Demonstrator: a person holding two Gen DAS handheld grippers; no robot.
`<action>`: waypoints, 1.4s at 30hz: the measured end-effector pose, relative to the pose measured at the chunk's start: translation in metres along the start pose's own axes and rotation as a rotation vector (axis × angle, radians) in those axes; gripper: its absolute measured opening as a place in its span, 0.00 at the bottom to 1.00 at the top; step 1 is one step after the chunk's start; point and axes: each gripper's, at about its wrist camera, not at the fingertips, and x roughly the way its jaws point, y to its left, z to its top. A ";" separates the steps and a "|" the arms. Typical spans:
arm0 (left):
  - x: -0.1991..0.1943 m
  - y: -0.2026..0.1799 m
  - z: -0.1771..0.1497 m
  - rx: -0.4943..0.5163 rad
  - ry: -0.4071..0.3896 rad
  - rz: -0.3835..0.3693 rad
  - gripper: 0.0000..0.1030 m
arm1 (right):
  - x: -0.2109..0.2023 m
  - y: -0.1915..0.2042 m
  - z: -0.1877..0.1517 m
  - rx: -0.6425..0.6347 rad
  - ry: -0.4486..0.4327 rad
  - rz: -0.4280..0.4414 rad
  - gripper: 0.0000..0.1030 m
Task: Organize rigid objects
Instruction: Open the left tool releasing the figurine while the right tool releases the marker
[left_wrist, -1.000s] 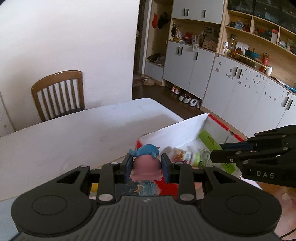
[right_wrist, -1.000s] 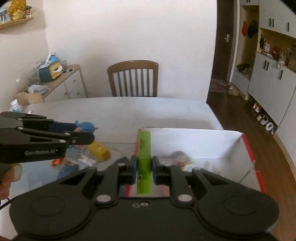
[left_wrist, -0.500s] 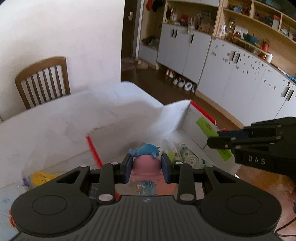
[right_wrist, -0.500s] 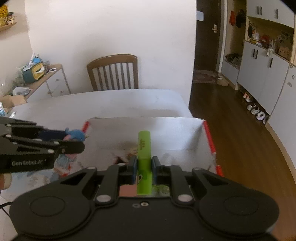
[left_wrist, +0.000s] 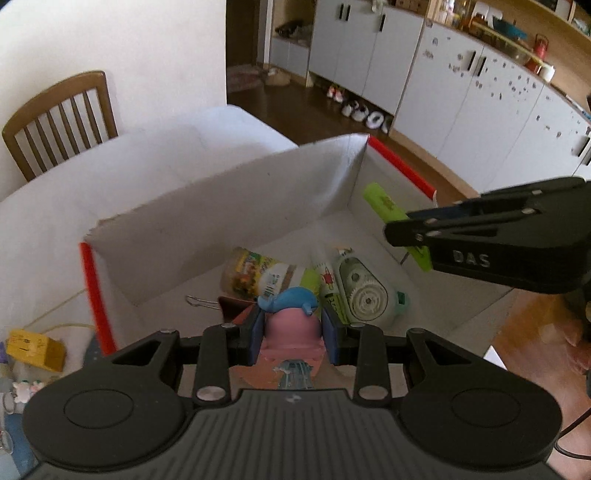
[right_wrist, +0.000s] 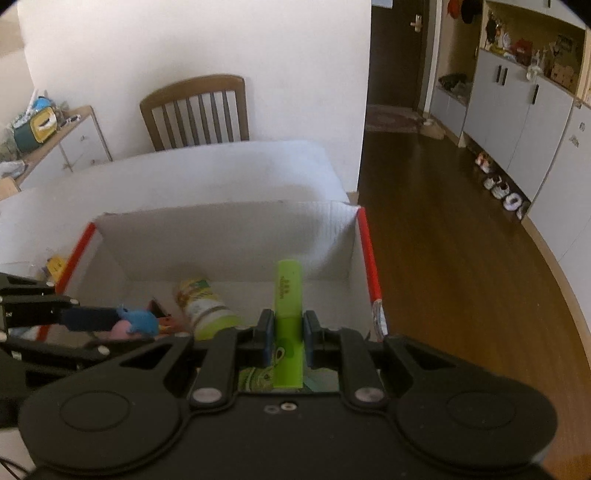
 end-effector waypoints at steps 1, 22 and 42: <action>0.005 -0.001 0.001 0.002 0.011 0.001 0.31 | 0.005 0.000 0.001 -0.007 0.008 0.001 0.14; 0.061 -0.005 0.012 -0.056 0.187 -0.047 0.31 | 0.056 0.010 0.002 -0.099 0.184 0.006 0.14; 0.065 -0.003 0.014 -0.069 0.213 -0.050 0.32 | 0.060 0.002 0.004 -0.037 0.218 0.031 0.32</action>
